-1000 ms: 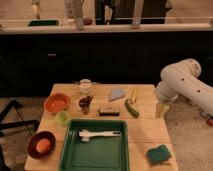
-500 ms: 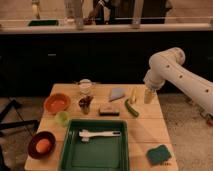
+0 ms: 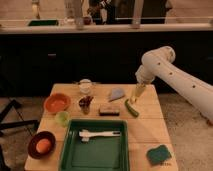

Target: Place fork in red bowl

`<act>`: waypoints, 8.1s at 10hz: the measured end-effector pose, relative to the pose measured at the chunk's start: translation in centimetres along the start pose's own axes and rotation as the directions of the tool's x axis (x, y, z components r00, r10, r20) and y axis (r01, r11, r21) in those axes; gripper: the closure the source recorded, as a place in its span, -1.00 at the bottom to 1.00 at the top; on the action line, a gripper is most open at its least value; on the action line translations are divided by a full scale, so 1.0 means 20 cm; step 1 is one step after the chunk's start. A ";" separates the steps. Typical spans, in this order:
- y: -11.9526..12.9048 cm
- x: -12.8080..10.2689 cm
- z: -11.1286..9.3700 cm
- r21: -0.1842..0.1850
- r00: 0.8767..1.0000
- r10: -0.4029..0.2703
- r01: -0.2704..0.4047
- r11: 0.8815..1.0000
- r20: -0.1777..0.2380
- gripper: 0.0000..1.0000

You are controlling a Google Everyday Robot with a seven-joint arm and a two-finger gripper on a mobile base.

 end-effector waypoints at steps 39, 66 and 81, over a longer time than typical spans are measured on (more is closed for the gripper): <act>-0.20 -1.37 0.47 0.052 0.944 -0.261 0.256 0.965 0.200 -0.60; -0.20 -1.54 0.81 -0.104 0.929 -0.313 0.338 0.935 0.198 0.09; -0.18 -1.49 0.95 -0.177 0.935 -0.304 0.336 0.925 0.184 0.47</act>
